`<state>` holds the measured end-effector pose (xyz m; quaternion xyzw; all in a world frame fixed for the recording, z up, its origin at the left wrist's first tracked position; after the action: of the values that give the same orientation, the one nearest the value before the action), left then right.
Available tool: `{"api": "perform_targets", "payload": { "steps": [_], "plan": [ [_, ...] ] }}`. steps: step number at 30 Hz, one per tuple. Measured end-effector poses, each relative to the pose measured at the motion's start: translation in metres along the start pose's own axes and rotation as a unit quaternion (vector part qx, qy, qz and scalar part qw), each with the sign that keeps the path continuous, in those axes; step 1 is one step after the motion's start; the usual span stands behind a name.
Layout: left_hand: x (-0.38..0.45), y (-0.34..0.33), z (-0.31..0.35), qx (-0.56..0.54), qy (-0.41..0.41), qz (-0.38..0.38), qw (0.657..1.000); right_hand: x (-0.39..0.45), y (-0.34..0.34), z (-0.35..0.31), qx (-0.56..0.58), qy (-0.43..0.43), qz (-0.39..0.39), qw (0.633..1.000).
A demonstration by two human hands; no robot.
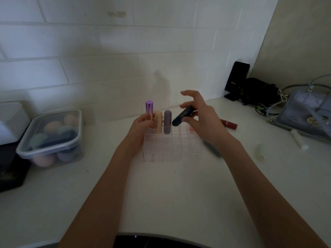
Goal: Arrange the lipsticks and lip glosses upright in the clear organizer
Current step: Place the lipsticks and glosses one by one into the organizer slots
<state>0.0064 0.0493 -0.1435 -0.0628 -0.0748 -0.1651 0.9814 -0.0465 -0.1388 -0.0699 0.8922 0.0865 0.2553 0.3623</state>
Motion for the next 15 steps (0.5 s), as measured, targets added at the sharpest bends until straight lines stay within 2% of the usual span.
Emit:
{"api": "perform_targets", "payload": {
  "steps": [4, 8, 12, 15],
  "plan": [
    [-0.001, -0.001, 0.001, 0.0, -0.001, 0.001, 1.0, 0.006, -0.009, -0.001, 0.061, -0.012, 0.04, 0.997],
    [0.0, -0.001, 0.0, -0.008, -0.003, 0.011, 1.0, 0.004, -0.023, 0.009, 0.04, -0.035, 0.003, 0.999],
    [0.0, 0.0, 0.0, 0.001, 0.001, 0.008, 1.0, -0.001, -0.018, 0.011, 0.001, -0.007, 0.029, 1.0],
    [-0.001, -0.001, 0.001, 0.001, -0.006, 0.0, 1.0, -0.008, -0.007, 0.018, 0.07, -0.032, 0.045, 0.996]
  ]
}}
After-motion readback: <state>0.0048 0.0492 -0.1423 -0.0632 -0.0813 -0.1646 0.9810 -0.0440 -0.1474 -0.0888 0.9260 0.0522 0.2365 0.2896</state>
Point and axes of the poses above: each hand's wrist, its own x-axis towards the middle knuckle, its own y-axis out of the back of the hand, z = x × y, the point moved 4 cm from there along x, towards the middle knuckle, and after that the axes turned 10 degrees about -z, right-handed, at the moved point
